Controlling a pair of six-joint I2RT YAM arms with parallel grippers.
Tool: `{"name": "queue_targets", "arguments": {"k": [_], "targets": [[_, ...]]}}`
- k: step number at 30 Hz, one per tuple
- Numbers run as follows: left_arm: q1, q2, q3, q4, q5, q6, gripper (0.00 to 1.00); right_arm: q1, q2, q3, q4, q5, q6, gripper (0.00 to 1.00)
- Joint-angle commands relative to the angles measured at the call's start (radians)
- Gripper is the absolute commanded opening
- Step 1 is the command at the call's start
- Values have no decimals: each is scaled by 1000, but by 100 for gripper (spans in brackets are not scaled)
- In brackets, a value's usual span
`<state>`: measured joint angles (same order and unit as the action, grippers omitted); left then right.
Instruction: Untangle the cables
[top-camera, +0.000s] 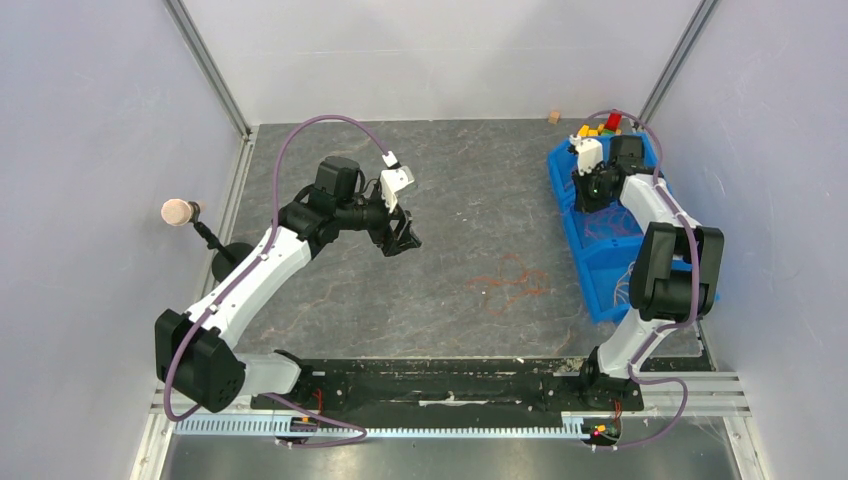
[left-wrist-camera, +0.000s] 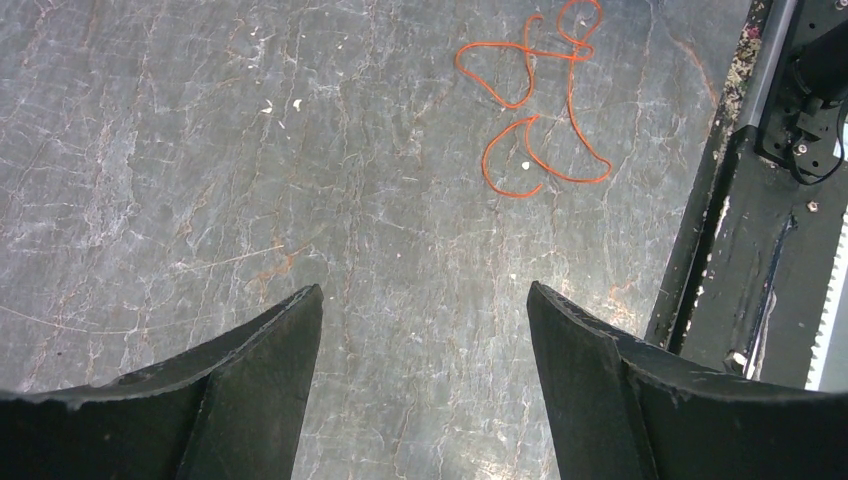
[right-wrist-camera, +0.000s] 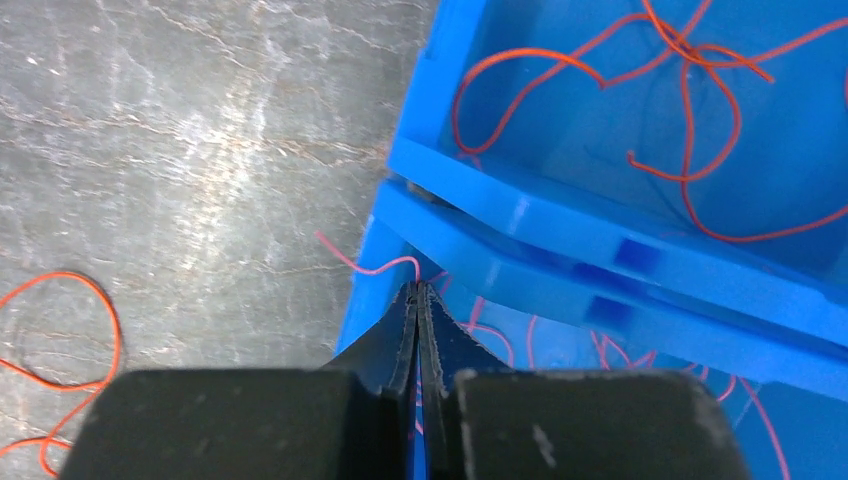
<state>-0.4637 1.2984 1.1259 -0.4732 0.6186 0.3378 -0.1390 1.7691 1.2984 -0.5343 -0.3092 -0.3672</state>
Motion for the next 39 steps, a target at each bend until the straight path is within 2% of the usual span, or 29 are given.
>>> {"name": "queue_targets", "arguments": {"k": [1, 6, 10, 12, 15, 21, 24, 25, 26, 27, 31, 34, 39], "targets": [[8, -23, 2, 33, -2, 12, 81, -66, -28, -7, -2, 28, -62, 0], [8, -24, -11, 33, 0, 10, 81, -128, -49, -41, 39, 154, -214, 0], [8, -15, -12, 33, -1, 14, 81, -117, -81, -184, 176, 246, -340, 0], [8, -12, -11, 29, -8, 18, 81, -99, -83, -192, 154, 247, -373, 0], [8, -13, -11, 22, -23, 24, 81, -94, -99, -131, 57, 187, -364, 21], [9, -19, -15, 19, -30, 28, 81, -88, -181, 62, -174, 17, -376, 56], [10, -16, -15, 20, -34, 32, 81, -57, -231, 116, -328, -71, -480, 73], [11, -15, -14, 21, -34, 31, 81, -42, -256, 116, -357, -94, -515, 81], [11, -14, -14, 22, -33, 27, 81, -17, -276, 108, -383, -116, -543, 95], [11, -14, -15, 24, -33, 24, 81, 9, -302, 92, -404, -132, -574, 98], [12, -20, -15, 17, -28, 15, 81, 173, -372, -30, -459, -179, -667, 98], [12, -38, -18, 3, -36, 22, 81, 288, -414, -148, -475, -154, -751, 98], [14, -68, -33, -2, -37, 20, 81, 473, -452, -339, -341, -40, -732, 98]]}}
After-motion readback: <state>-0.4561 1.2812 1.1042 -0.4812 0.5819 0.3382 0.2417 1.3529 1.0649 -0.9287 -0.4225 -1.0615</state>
